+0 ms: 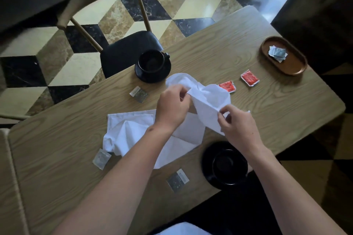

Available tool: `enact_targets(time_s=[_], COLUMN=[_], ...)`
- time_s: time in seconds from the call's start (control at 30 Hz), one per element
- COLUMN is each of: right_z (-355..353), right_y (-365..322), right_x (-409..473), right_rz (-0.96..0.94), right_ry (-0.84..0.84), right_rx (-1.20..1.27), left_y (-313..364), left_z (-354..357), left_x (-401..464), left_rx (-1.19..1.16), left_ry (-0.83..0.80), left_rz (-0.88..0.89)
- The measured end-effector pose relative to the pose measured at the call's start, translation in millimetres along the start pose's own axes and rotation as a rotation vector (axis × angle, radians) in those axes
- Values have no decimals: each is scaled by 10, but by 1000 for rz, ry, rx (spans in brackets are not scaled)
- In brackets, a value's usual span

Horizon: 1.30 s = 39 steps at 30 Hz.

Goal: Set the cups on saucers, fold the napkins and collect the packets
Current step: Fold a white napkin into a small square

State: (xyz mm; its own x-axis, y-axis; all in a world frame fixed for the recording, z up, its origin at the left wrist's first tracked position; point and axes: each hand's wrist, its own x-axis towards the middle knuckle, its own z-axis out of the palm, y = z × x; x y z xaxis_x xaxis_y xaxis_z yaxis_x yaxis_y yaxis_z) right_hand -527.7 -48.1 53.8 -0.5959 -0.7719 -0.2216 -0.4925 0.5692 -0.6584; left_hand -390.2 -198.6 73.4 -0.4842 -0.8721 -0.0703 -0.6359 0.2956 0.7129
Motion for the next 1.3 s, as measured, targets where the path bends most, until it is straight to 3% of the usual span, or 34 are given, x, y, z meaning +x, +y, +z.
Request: enact_targets(time_s=[0.17, 0.27, 0.37, 0.47, 0.53, 0.6, 0.73, 0.8, 0.97, 1.07, 1.3], right_z=[-332, -401, -384, -275, -226, -241, -430, -546, -698, -616, -197], right_y=[-186, -272, -400, -644, -830, -1042, -1487, -1680, -2122, -2465, -3353], right_x=[-205, -425, -758, -1078, -1175, -1206, -1279, -1339, -1581, -1822, -2531], right_rz=[5, 14, -135, -311, -331, -353, -517, -588, -584, -533, -502], right_ry=[106, 116, 256, 124, 36, 54, 273, 279, 135, -20, -131], right_rx=[268, 373, 303, 355, 426, 435, 498, 536, 618, 802, 644], left_y=[621, 939, 1146, 1330, 1421, 1471, 1540, 1532, 1214, 902, 362], left_z=[-321, -530, -807, -1044, -1184, -1311, -1630, -1790, -2165, -2415, -3314], left_x=[-199, -370, -498, -652, -793, -917, -1159, -1276, -1778, -2161, -2778], left_rx=[-164, -315, -478, -730, -859, -927, -891, -831, -646, -517, -458], left_ry=[171, 225, 239, 202, 145, 82, 97, 121, 23, -89, 43], left_rz=[99, 40, -88, -272, -306, -285, -186, -129, 71, 169, 334])
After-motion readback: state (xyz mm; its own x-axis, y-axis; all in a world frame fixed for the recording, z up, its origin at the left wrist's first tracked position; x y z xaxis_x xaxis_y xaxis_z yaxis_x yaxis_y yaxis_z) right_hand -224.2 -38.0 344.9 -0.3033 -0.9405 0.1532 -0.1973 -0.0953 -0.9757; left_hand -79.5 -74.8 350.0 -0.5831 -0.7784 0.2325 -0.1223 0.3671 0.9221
